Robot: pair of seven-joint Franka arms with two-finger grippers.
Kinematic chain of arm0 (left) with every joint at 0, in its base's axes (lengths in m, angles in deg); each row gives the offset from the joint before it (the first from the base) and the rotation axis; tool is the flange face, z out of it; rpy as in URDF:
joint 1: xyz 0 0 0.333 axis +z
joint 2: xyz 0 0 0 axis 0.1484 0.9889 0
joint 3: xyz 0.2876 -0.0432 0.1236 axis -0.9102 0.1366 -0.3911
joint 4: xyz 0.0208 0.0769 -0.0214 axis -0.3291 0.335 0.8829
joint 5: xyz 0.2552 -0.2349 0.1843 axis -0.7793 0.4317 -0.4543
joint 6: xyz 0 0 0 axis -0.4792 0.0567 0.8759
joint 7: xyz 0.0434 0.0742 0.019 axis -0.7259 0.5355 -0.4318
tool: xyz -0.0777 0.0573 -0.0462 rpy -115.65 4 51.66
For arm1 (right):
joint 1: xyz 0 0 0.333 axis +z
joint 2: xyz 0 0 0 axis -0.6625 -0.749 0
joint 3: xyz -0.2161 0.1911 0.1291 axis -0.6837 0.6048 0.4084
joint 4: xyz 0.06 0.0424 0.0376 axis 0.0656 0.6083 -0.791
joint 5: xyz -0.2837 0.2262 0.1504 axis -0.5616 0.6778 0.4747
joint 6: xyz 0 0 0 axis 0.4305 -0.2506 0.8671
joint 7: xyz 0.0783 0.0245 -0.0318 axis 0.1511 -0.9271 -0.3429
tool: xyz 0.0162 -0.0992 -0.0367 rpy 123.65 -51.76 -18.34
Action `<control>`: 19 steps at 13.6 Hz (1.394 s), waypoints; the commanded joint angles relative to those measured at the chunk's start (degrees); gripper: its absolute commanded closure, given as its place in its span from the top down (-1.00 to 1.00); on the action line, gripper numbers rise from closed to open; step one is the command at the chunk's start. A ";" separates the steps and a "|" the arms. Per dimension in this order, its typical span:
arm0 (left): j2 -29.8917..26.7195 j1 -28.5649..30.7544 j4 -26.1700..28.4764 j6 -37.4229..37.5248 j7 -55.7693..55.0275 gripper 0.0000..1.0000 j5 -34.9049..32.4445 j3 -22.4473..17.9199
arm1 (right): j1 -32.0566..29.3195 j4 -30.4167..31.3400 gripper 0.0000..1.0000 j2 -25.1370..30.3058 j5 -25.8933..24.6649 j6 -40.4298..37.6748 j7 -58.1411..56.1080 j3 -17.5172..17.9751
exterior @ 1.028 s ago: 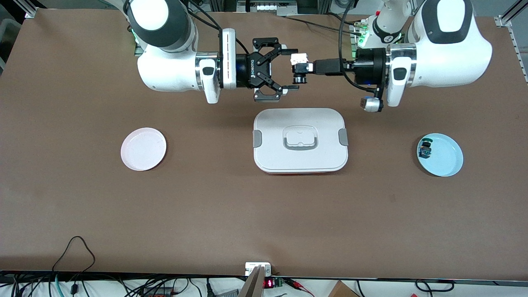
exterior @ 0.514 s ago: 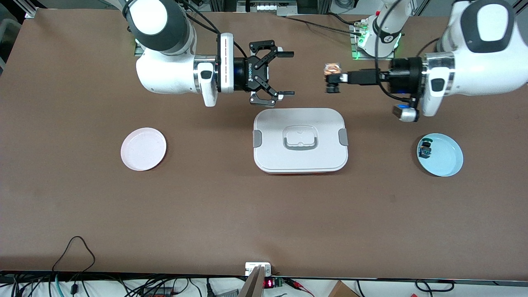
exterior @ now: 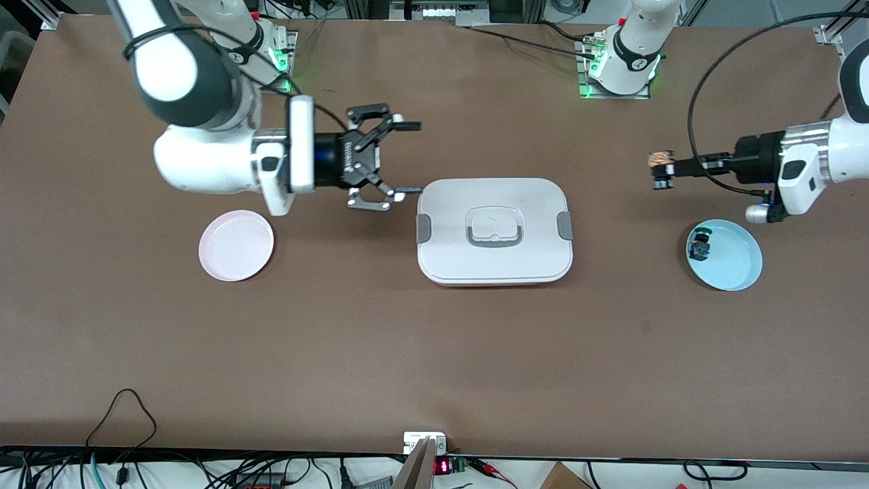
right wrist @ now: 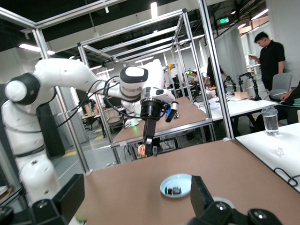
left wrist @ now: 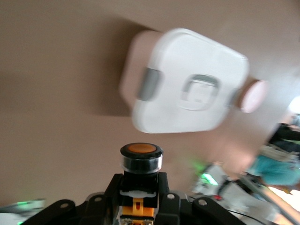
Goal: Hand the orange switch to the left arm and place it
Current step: 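Carry the switch to the blue plate with the left gripper while the right gripper withdraws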
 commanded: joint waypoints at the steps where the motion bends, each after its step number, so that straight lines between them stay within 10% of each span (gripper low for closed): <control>1: 2.13 3.13 -0.93 -2.65 5.41 -1.00 -14.66 0.84 | -1.35 1.48 1.00 0.99 -4.71 -7.56 -0.06 -5.11; 9: 21.18 0.95 -1.02 -17.17 -5.09 -1.00 -58.00 1.01 | -6.19 0.87 1.00 1.08 -19.85 -19.01 19.70 -10.76; 19: 30.34 1.56 -1.54 -29.47 -5.47 -1.00 -70.53 -1.09 | -6.28 -4.31 1.00 2.22 -43.03 -19.36 54.39 -10.76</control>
